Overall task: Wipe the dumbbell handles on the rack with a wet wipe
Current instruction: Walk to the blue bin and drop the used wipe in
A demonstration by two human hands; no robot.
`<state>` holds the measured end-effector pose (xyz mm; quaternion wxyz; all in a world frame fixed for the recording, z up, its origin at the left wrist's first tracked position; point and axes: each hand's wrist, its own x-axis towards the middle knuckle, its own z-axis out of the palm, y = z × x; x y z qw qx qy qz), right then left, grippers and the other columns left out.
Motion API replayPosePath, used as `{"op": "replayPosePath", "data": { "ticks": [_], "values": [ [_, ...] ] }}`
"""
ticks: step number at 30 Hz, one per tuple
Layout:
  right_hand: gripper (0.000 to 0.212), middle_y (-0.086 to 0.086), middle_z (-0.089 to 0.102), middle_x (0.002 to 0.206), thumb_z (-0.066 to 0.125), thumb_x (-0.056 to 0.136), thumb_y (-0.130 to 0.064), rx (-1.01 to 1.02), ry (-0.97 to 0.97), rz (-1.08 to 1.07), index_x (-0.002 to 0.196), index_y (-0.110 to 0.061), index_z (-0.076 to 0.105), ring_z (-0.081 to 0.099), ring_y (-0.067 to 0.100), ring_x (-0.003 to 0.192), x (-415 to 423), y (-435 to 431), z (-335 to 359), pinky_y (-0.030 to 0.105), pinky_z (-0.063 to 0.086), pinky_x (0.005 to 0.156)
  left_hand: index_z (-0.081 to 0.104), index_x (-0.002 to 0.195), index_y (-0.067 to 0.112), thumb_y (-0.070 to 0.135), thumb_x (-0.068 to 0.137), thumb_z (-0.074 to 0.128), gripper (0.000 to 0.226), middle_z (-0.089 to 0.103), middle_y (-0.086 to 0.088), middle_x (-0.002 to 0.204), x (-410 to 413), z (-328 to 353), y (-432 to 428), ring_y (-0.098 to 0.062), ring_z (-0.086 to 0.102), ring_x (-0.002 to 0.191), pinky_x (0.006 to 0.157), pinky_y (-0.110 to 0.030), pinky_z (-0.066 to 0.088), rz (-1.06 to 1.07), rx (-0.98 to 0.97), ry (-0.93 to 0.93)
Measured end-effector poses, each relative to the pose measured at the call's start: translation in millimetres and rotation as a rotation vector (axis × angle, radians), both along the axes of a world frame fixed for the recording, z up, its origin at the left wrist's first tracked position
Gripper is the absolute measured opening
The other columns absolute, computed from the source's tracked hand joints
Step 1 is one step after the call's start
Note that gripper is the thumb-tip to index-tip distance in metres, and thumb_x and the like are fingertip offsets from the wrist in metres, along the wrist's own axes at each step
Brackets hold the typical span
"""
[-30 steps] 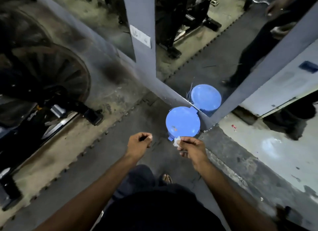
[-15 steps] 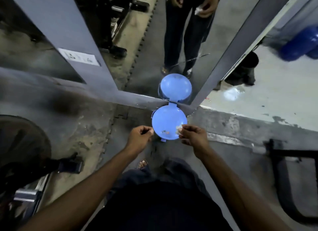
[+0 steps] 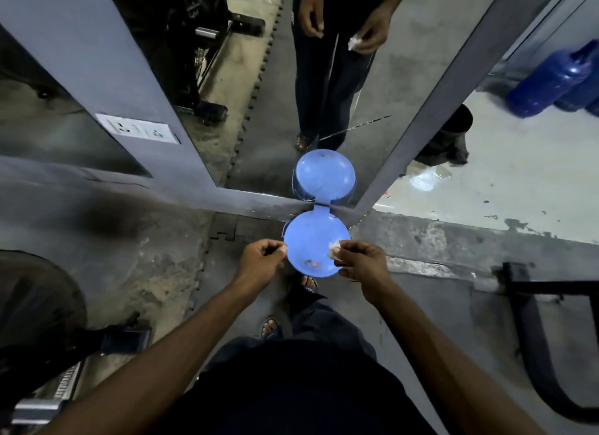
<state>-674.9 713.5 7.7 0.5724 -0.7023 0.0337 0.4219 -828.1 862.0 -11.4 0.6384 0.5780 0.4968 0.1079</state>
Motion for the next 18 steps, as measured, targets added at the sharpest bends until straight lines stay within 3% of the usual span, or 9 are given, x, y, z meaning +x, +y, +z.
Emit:
{"op": "replayPosePath", "data": {
  "ticks": [11, 18],
  "values": [
    [0.006, 0.011, 0.071, 0.08, 0.075, 0.084, -0.004, -0.019, 0.016, -0.023, 0.089, -0.006, 0.071, 0.063, 0.019, 0.061, 0.9, -1.4, -10.7, 0.022, 0.05, 0.049, 0.07, 0.088, 0.005, 0.003, 0.093, 0.064, 0.008, 0.068, -0.004, 0.075, 5.5, -2.2, -4.5, -0.016, 0.06, 0.068, 0.059, -0.02, 0.052, -0.005, -0.007, -0.014],
    [0.007, 0.011, 0.07, 0.075, 0.073, 0.085, -0.004, -0.143, 0.111, -0.073, 0.091, -0.004, 0.072, 0.063, 0.018, 0.06, 2.9, -4.2, -31.7, 0.025, 0.05, 0.054, 0.069, 0.088, 0.005, 0.003, 0.094, 0.064, 0.008, 0.066, -0.005, 0.072, 7.8, -2.6, -3.7, -0.012, 0.053, 0.055, 0.045, -0.011, 0.041, 0.017, -0.022, -0.003]
  ]
}}
